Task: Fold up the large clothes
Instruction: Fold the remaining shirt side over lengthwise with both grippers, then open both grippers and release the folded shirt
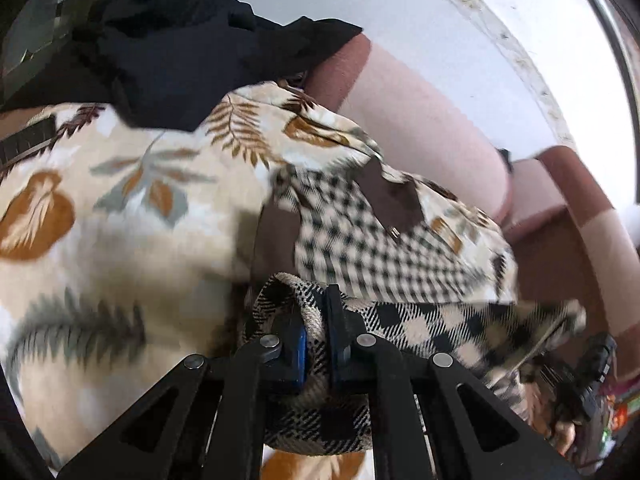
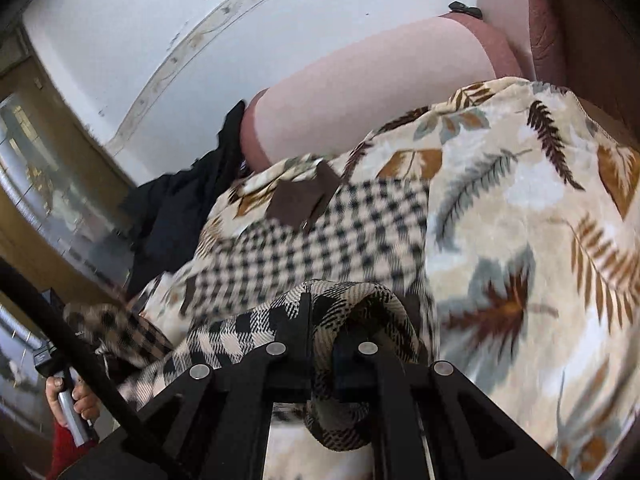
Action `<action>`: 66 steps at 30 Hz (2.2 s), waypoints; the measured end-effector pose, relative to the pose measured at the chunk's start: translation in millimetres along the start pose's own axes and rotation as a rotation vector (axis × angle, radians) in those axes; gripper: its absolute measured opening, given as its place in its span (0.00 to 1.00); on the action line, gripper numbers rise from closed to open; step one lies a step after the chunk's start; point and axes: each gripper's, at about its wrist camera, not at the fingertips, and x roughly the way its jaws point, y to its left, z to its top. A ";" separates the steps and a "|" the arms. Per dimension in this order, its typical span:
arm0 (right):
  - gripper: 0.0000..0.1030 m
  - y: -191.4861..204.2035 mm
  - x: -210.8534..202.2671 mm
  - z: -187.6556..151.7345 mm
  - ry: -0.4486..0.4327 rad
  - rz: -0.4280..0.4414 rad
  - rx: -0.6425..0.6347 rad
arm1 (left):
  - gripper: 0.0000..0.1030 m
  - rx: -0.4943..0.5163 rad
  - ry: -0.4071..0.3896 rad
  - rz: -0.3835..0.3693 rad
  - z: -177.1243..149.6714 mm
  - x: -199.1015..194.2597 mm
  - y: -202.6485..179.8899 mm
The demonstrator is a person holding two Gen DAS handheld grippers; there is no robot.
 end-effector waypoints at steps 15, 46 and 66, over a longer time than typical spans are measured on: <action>0.08 -78.0 145.6 64.3 0.119 -0.150 0.169 | 0.08 -0.105 0.067 0.118 69.2 118.2 21.6; 0.49 45.9 181.1 22.2 0.213 -0.119 -0.201 | 0.58 0.057 0.123 0.197 -25.3 75.8 41.1; 0.65 8.6 139.1 19.3 0.160 -0.332 -0.087 | 0.05 0.415 0.099 0.400 -25.6 81.2 18.8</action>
